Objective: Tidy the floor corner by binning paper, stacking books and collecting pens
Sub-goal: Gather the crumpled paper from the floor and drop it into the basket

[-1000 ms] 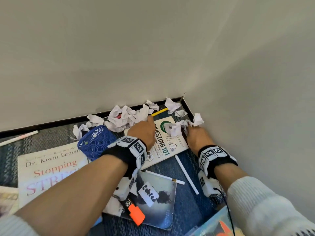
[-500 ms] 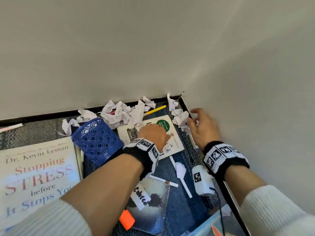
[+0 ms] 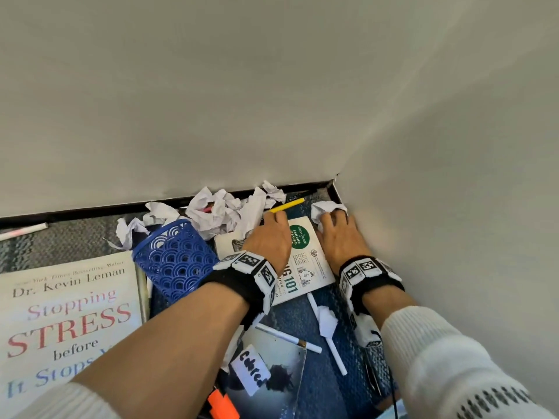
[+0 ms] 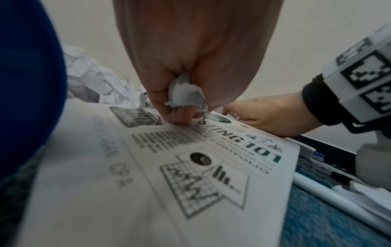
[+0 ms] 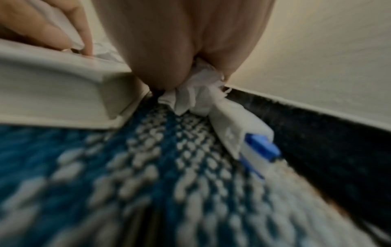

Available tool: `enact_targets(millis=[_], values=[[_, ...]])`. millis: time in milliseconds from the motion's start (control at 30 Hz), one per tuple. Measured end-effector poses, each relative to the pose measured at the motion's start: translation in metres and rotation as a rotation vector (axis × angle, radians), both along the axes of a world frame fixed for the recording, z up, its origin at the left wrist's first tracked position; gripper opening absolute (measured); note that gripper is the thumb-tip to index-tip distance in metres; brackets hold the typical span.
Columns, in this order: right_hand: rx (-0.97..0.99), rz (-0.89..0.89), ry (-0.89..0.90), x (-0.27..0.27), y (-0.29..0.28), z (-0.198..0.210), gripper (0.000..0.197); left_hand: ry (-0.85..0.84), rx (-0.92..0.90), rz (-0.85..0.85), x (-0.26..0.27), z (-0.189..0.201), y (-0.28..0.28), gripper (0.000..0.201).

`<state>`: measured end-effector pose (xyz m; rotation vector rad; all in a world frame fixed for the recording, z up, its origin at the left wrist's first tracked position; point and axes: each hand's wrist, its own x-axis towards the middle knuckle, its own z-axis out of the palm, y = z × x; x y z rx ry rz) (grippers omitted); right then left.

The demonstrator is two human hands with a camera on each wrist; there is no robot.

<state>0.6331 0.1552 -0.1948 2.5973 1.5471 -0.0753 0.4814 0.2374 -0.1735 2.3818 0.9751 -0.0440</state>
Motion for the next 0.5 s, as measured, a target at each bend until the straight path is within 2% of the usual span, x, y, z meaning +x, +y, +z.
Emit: enact_targets(millis=[133,200,300,400,467,500], values=[[-0.077,-0.066,0.015,-0.008,-0.003,0.009,0.034,-0.014,-0.029,0.001,-0.001,0.002,0.003,0.030],[-0.025,-0.163,0.060,-0.008,-0.007,0.019,0.035,-0.010,-0.014,-0.020,-0.003,0.002,0.003,0.029],[0.175,-0.272,0.131,-0.013,-0.028,0.036,0.029,0.022,-0.036,-0.052,-0.004,0.006,0.006,0.032],[0.439,-0.278,0.279,-0.022,-0.051,0.046,0.019,0.067,-0.022,-0.056,-0.006,0.018,0.009,0.032],[0.534,-0.257,0.312,-0.022,-0.058,0.047,0.007,0.058,0.074,0.015,-0.007,0.027,0.010,0.035],[0.567,-0.259,0.338,-0.021,-0.057,0.048,0.008,0.035,0.140,0.062,-0.008,0.029,0.010,0.034]])
